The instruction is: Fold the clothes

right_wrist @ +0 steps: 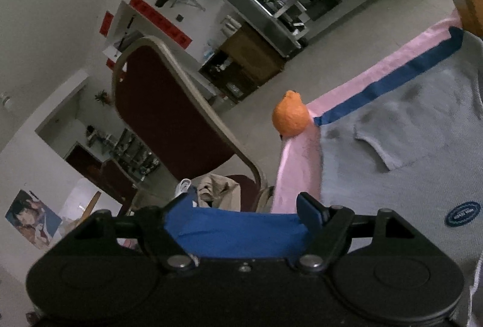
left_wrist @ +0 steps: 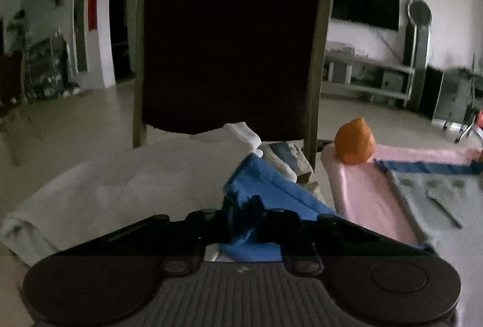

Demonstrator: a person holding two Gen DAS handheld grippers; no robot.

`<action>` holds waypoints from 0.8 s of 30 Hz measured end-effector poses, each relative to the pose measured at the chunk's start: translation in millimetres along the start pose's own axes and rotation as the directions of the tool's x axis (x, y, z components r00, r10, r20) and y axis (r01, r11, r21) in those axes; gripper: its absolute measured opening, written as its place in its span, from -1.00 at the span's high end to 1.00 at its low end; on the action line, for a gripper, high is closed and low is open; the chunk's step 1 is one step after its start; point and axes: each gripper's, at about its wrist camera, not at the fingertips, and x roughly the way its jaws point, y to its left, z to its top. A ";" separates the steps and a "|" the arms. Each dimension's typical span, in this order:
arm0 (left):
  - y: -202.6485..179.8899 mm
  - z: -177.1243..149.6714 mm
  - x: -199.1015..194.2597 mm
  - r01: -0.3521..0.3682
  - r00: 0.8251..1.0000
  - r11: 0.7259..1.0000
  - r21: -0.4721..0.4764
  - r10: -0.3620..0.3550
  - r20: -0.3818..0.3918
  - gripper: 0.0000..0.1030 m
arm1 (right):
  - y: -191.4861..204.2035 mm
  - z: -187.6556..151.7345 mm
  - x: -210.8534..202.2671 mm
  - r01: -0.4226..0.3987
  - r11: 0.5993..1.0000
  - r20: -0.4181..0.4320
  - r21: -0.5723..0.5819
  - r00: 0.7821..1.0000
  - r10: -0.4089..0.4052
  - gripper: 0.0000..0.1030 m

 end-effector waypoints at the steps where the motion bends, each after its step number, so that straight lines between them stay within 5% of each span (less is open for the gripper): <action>1: -6.7 1.5 -4.7 -0.017 1.000 1.000 0.020 0.017 0.001 0.82 | -4.0 0.7 -1.3 0.001 1.000 0.002 0.012 1.000 -0.001 -0.46; 12: -137.6 69.3 -91.6 -0.023 0.997 0.996 0.089 0.016 0.079 0.82 | -81.1 31.6 -77.5 0.029 0.988 0.094 0.149 0.995 -0.043 -0.46; 18: -246.0 96.8 -116.9 0.110 0.991 0.992 0.066 -0.115 0.070 0.83 | -155.8 60.1 -120.0 0.075 0.972 0.162 0.223 0.980 -0.113 -0.46; 24: -362.3 102.9 -108.4 0.264 0.964 0.963 0.054 -0.264 0.011 0.83 | -231.0 62.6 -161.2 0.095 0.920 0.222 0.380 0.956 -0.191 -0.46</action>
